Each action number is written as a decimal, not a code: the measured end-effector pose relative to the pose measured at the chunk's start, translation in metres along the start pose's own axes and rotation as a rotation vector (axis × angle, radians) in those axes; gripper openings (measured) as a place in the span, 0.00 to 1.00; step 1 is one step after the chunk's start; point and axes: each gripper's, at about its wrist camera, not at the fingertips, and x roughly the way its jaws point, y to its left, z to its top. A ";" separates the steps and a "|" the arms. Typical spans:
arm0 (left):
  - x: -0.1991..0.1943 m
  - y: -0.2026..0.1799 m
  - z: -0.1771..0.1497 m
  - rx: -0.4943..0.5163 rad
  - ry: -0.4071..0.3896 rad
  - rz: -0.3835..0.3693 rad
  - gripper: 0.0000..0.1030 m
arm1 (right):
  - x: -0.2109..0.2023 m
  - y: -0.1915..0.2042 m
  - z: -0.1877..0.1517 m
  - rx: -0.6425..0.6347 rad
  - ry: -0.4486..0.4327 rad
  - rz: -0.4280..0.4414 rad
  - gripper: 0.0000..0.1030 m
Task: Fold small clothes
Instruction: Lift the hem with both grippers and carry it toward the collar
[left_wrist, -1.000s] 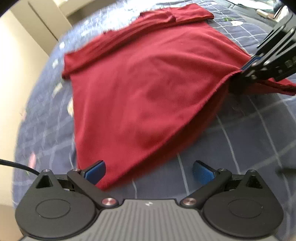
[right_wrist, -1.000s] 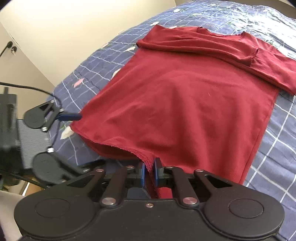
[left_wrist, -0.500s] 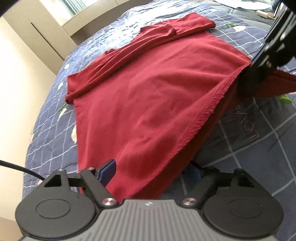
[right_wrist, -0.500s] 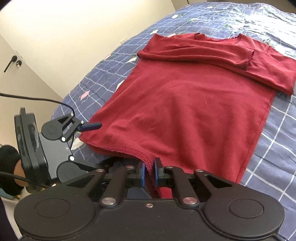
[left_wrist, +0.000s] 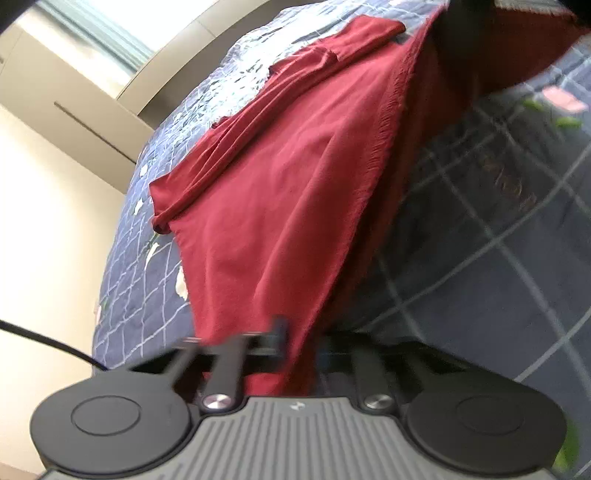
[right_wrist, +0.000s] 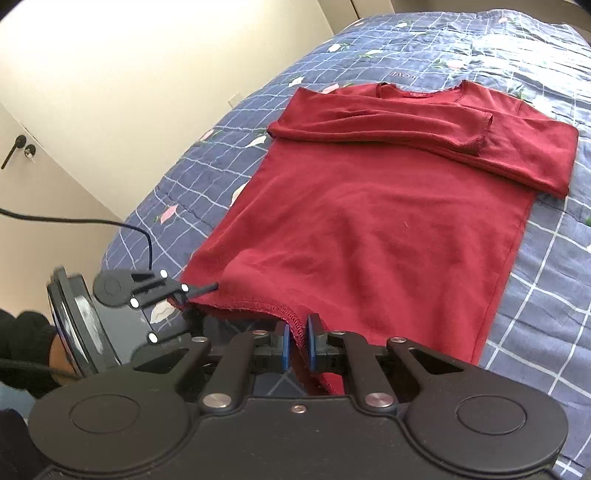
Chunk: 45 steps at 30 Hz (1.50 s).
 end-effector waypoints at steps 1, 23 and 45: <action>0.000 0.004 -0.002 -0.009 -0.008 -0.019 0.06 | 0.001 0.002 -0.001 -0.008 0.006 -0.009 0.10; 0.016 0.119 0.044 0.282 -0.266 -0.455 0.04 | 0.010 -0.016 0.074 -0.079 0.040 -0.197 0.10; 0.194 0.245 0.264 0.064 -0.119 -0.507 0.04 | 0.095 -0.130 0.306 -0.315 0.022 -0.406 0.12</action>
